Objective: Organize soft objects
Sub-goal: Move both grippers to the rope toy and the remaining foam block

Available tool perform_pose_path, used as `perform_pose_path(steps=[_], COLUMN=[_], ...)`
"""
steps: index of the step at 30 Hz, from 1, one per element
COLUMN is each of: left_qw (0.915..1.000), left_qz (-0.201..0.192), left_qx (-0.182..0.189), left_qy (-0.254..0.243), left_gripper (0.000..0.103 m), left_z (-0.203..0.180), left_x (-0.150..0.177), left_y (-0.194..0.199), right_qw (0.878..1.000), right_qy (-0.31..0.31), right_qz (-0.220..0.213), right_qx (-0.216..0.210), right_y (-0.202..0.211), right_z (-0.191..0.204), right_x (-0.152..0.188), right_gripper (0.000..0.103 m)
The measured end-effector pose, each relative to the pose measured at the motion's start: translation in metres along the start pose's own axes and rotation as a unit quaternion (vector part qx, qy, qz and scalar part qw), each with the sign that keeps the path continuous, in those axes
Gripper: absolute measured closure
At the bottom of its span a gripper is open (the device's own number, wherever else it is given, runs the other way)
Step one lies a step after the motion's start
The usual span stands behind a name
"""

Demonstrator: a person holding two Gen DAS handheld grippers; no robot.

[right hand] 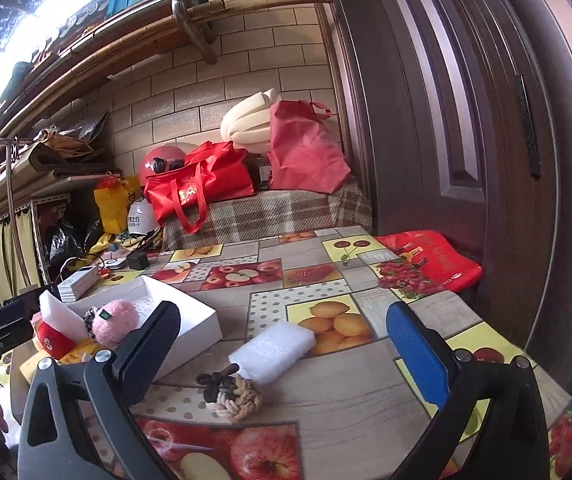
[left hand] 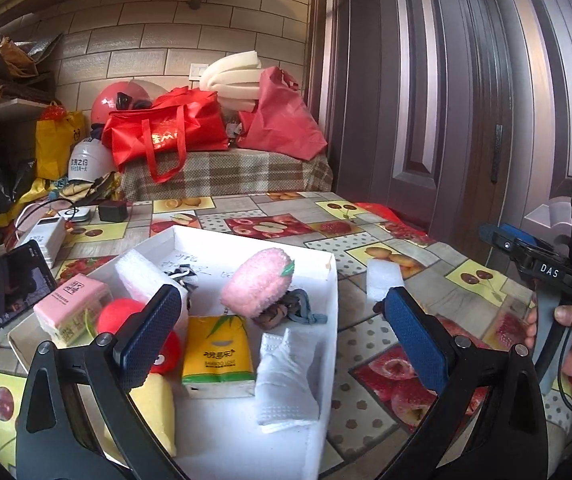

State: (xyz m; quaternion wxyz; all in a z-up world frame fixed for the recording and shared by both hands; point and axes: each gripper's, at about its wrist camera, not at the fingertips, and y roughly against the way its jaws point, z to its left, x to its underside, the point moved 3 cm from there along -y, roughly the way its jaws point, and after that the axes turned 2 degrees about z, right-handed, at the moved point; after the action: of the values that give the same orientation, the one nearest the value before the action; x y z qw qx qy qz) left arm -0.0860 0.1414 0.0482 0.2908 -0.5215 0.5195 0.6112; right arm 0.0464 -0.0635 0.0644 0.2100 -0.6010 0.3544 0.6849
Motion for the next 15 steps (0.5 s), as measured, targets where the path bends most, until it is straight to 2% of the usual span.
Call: perform_pose_path(steps=[2,8,12,15], left_qw=[0.9995,0.9954,0.9886,0.9799], left_qz=[0.019,0.057,0.11,0.159], left_qx=[0.02,0.063,0.075,0.096], left_qy=[-0.013,-0.043,-0.07,-0.073], left_gripper=[0.0,0.0,0.0,0.0], left_z=[-0.014,-0.048,-0.075,-0.092], left_x=[0.001,0.004,0.008,0.012], left_y=[-0.007,-0.022,-0.048,-0.076], right_qw=[1.0,0.997,0.996,0.995], right_qy=[0.011,-0.033,-0.027,-0.012], right_qz=[0.016,0.062,0.082,0.095], right_qx=[0.011,0.017,0.005,-0.008], right_y=[-0.005,-0.021,-0.028,-0.04], right_z=[-0.008,-0.03,-0.027,-0.023], right_x=[0.002,0.01,0.012,0.012], right_gripper=[0.0,0.0,0.0,0.0])
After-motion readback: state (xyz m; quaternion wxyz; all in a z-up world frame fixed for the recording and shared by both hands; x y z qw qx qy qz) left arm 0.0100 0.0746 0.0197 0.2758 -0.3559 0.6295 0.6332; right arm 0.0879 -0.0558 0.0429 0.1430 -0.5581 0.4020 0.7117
